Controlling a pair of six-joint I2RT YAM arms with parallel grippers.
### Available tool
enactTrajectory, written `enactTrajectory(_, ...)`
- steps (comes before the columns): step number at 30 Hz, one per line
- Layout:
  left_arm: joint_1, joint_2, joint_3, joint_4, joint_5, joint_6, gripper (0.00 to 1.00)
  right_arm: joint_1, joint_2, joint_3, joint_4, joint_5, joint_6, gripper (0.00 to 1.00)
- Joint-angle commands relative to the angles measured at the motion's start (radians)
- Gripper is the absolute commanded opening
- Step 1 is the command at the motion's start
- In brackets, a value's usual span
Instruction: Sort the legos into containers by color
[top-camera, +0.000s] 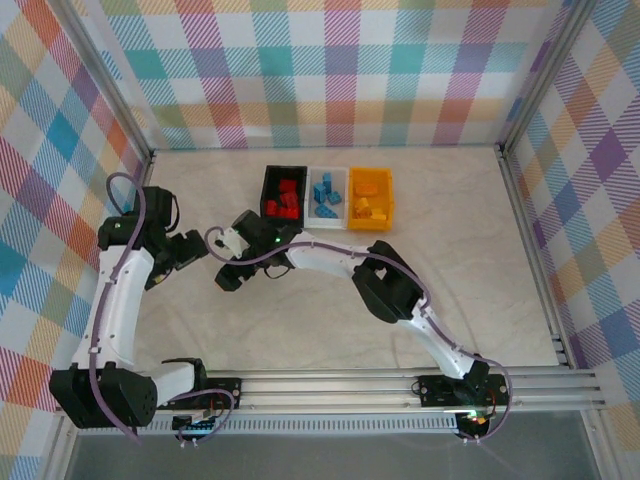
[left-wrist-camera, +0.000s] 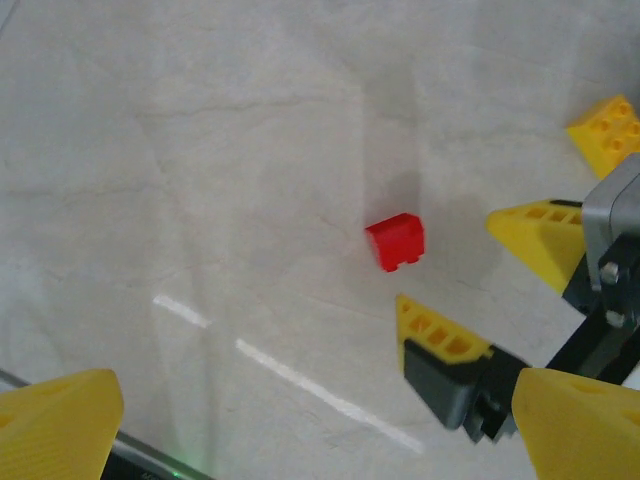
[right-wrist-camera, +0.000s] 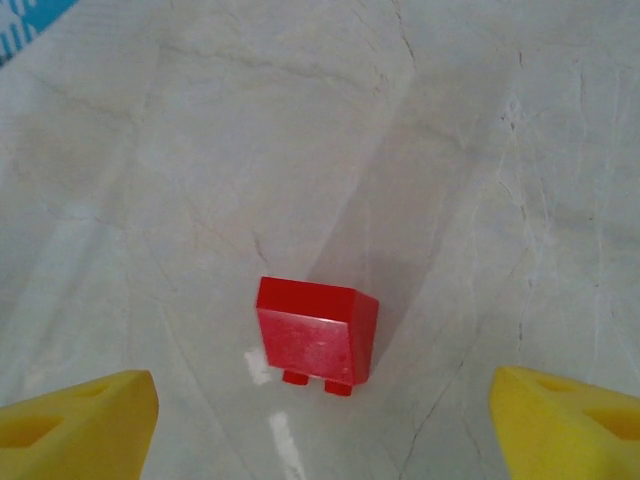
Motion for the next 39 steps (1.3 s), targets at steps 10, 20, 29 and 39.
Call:
enactTrajectory(10, 0.007, -0.03, -0.022, -0.095, -0.165, -0.051, 1.0, 0.039, 0.185, 0.212, -0.046, 0.02, -0.025, 0.85)
enactTrajectory(20, 0.002, -0.038, -0.061, -0.082, -0.15, -0.03, 1.0, 0.08, 0.233, 0.273, -0.146, 0.162, -0.061, 0.67)
enactTrajectory(29, 0.001, -0.023, -0.064, -0.058, -0.116, -0.022, 1.0, 0.095, 0.144, 0.144, -0.112, 0.193, -0.076, 0.23)
enactTrajectory(39, -0.018, 0.027, -0.083, 0.039, 0.022, 0.003, 1.0, 0.047, -0.197, -0.346, 0.058, 0.229, -0.01, 0.18)
